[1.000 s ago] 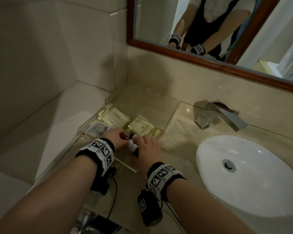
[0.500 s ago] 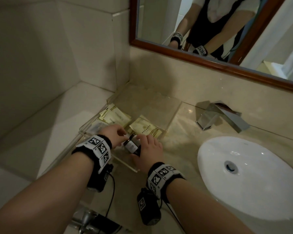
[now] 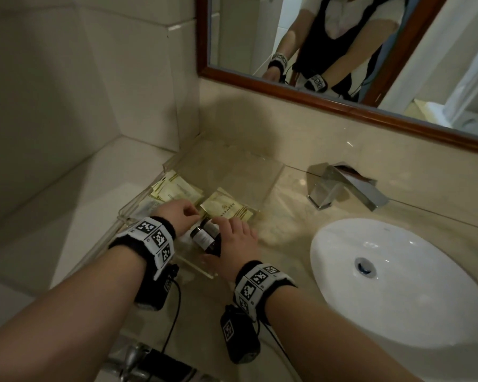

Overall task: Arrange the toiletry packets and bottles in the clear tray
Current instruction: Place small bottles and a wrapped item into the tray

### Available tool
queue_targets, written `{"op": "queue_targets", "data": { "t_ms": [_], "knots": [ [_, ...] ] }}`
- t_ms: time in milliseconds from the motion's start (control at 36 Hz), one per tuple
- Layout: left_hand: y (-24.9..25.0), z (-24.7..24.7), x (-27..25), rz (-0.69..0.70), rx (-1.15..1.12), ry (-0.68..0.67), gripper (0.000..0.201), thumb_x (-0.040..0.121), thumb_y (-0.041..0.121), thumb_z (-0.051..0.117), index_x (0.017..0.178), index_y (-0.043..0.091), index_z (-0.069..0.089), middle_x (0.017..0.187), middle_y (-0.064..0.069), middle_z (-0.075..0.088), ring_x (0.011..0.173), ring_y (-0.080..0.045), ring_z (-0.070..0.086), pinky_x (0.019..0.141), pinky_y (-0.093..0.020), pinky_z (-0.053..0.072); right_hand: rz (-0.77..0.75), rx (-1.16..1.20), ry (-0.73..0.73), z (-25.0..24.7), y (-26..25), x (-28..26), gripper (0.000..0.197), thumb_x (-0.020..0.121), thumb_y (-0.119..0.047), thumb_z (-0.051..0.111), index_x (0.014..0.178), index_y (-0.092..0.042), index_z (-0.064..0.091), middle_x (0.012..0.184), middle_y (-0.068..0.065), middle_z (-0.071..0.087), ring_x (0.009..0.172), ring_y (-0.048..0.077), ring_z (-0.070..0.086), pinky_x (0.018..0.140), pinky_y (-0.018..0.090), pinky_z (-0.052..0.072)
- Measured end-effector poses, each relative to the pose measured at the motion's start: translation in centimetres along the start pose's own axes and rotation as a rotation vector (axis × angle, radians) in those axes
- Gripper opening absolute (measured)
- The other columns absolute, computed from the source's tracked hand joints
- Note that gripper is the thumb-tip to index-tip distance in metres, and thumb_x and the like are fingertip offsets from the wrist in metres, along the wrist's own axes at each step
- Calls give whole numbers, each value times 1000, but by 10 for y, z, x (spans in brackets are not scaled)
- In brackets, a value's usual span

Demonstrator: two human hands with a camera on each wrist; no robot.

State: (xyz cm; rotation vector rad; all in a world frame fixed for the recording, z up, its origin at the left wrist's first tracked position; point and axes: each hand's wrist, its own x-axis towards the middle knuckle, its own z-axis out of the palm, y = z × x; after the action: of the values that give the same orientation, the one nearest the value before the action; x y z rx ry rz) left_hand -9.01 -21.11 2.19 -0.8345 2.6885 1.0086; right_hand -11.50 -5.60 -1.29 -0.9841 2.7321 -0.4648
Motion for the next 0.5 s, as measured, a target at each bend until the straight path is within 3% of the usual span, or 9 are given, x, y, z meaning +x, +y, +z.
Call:
{"op": "queue_targets", "data": {
  "t_ms": [222,500],
  "knots": [
    [16,-4,-7,38,15,-1,26,91,25,55,111,12,63,109,-9,67,102,-25,62,92,-35,49,30,38,64,-11,12,-4,71,78,-56,61,138,-32,31,131,-2,38,124,22,34,104,34,25],
    [85,13,-22,237,19,-28,25,92,25,55,111,11,62,107,-6,67,101,-23,63,90,-35,51,116,38,260,-62,64,-39,65,83,-54,57,138,-29,33,134,0,40,126,22,37,107,34,25]
  ]
}}
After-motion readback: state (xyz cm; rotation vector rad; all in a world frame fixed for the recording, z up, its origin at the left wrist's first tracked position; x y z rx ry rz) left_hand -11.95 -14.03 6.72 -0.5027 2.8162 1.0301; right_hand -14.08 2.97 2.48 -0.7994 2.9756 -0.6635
